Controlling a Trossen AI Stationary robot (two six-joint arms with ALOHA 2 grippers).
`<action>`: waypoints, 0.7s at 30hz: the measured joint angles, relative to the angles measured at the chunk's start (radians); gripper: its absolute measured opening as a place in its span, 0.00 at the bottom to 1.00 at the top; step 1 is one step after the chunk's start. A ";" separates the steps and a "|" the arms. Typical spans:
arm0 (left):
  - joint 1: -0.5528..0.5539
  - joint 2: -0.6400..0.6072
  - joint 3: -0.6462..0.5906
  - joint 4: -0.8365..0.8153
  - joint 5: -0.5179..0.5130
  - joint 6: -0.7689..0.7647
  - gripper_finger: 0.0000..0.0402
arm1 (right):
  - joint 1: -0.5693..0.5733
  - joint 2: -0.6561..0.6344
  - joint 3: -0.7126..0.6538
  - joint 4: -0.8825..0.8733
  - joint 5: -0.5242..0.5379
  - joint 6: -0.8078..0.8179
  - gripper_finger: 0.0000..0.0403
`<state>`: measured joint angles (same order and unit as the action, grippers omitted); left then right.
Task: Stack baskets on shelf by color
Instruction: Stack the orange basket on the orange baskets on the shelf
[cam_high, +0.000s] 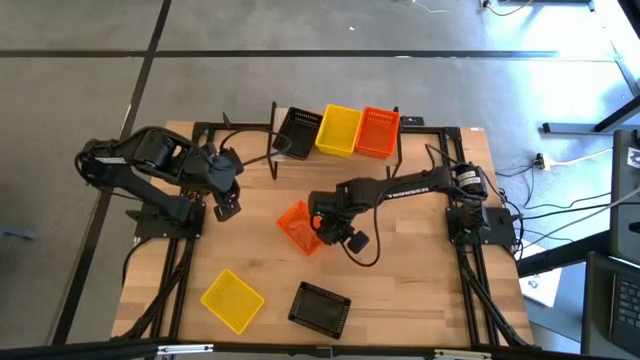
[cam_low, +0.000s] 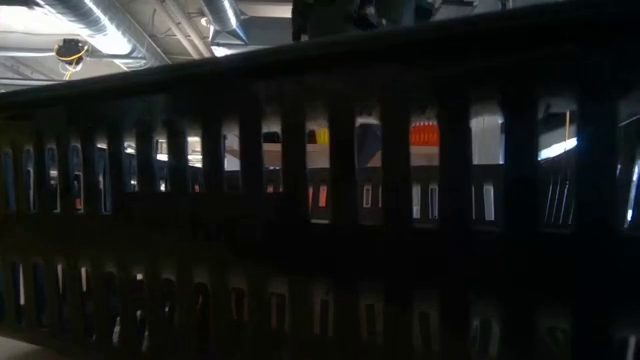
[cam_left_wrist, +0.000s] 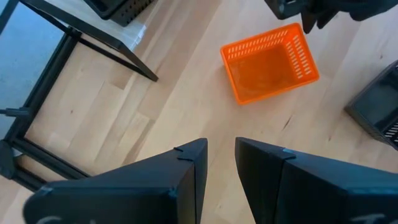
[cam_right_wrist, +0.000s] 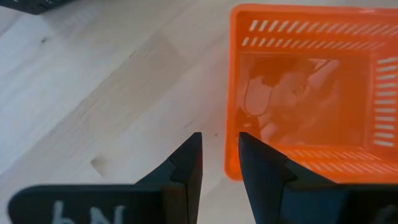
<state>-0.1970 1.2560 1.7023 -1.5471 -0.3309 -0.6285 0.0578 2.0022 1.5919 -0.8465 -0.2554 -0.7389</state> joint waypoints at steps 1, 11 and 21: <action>0.000 0.000 0.000 0.000 0.000 -0.001 0.19 | 0.000 0.000 -0.008 0.007 -0.001 0.000 0.25; 0.000 0.000 0.000 0.000 0.000 -0.019 0.19 | 0.002 -0.002 -0.104 0.152 0.044 0.000 0.25; 0.000 0.000 0.000 0.000 -0.001 -0.017 0.19 | 0.002 -0.001 -0.093 0.169 0.046 0.000 0.25</action>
<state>-0.1970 1.2560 1.7023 -1.5471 -0.3317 -0.6451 0.0597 2.0008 1.4993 -0.6771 -0.2097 -0.7393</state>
